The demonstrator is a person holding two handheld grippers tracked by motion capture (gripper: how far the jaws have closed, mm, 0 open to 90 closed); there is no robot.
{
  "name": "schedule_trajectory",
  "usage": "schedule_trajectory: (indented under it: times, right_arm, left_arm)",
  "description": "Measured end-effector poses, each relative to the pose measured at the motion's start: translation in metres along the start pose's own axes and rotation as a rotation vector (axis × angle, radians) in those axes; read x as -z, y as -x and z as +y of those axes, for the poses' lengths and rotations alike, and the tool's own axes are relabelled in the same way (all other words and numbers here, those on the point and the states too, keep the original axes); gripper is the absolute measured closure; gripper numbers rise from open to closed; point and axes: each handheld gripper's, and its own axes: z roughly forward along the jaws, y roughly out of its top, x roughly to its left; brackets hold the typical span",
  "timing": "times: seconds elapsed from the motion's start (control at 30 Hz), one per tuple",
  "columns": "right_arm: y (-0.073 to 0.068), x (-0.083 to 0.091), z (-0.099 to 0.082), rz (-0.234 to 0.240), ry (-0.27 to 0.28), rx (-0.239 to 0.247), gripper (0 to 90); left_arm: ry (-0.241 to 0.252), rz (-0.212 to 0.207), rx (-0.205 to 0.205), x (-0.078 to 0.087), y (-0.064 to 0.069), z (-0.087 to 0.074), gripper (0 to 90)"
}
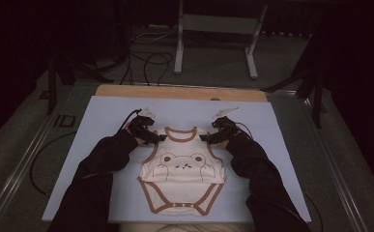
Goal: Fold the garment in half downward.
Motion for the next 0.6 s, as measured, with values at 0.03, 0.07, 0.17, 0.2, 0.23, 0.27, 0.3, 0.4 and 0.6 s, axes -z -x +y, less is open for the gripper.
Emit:
schedule_trajectory:
  times: [0.03, 0.07, 0.17, 0.2, 0.23, 0.27, 0.3, 0.4, 0.6]
  right_arm:
    - [0.001, -0.001, 0.000, -0.001, 0.001, -0.004, 15.9]
    - [0.003, -0.003, 0.000, -0.002, -0.006, -0.009, 17.4]
    - [0.006, -0.008, -0.001, -0.002, -0.020, -0.006, 21.9]
    - [0.007, -0.009, -0.001, -0.005, -0.032, -0.010, 23.2]
    - [0.008, -0.010, -0.001, -0.012, -0.032, 0.000, 25.5]
    - [0.009, -0.011, -0.002, -0.016, -0.037, 0.005, 26.7]
    - [0.010, -0.013, -0.002, -0.023, -0.040, 0.005, 27.0]
    - [0.012, -0.015, -0.002, -0.021, -0.038, -0.017, 28.3]
    - [0.014, -0.022, -0.003, -0.033, -0.063, -0.013, 35.0]
  left_arm:
    - [-0.005, -0.005, -0.001, -0.001, -0.001, 0.000, 8.5]
    - [-0.019, 0.018, -0.007, -0.001, -0.002, 0.001, 8.9]
    - [-0.021, 0.027, -0.011, -0.002, -0.003, 0.003, 14.1]
    - [-0.028, 0.027, -0.012, -0.002, -0.004, 0.003, 15.8]
    - [-0.039, 0.027, -0.018, -0.003, -0.005, 0.004, 16.1]
    - [-0.049, 0.032, -0.021, -0.004, -0.006, 0.003, 18.3]
    - [-0.057, 0.034, -0.023, -0.004, -0.006, 0.003, 18.8]
    - [-0.075, 0.037, -0.020, -0.005, -0.009, 0.002, 22.1]
    - [-0.063, 0.037, -0.010, -0.005, -0.011, 0.001, 31.4]
